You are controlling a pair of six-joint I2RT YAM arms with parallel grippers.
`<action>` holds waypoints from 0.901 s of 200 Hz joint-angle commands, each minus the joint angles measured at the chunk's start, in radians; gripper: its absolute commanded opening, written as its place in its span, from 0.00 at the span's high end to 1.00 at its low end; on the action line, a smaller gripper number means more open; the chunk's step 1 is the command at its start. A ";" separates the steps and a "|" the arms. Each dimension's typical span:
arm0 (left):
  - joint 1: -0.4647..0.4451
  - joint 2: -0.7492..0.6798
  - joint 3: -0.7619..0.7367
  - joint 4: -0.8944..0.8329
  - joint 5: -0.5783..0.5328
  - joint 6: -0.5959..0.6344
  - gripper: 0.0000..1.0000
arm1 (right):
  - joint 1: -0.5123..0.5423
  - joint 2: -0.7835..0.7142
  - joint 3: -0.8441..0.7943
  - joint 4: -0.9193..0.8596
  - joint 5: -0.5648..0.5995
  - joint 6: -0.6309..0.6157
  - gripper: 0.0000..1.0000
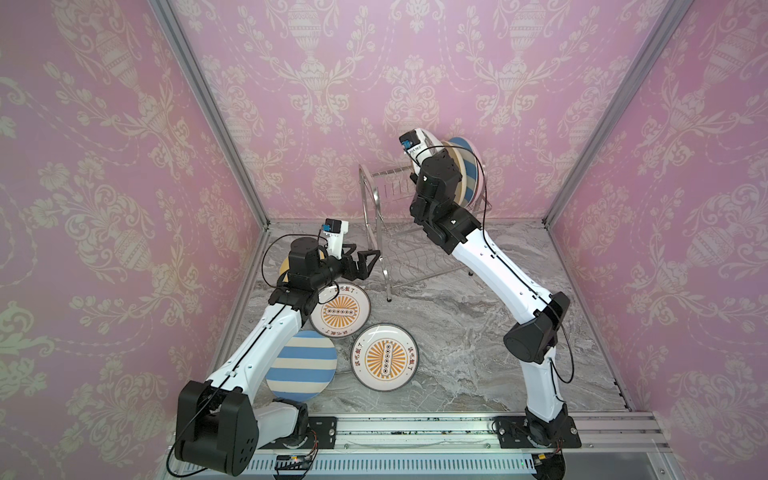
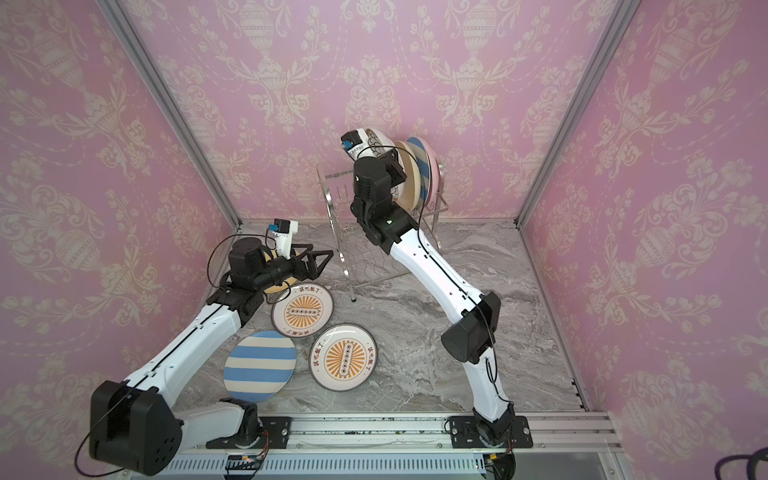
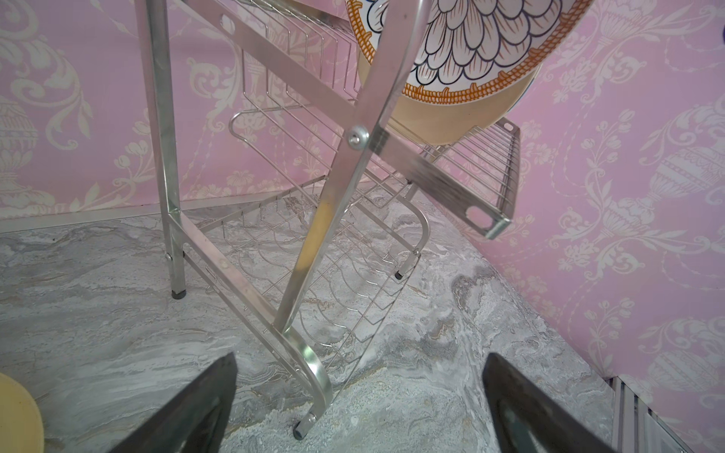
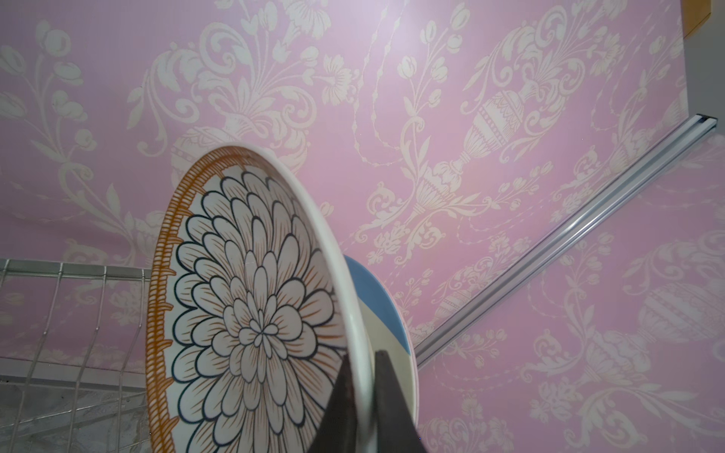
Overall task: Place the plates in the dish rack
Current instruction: 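Lower the flower-pattern plate into the rack slot beside the cream plate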
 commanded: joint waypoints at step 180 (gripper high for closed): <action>0.076 0.004 -0.055 0.048 0.112 -0.021 0.01 | 0.020 0.015 0.097 0.047 0.128 0.028 1.00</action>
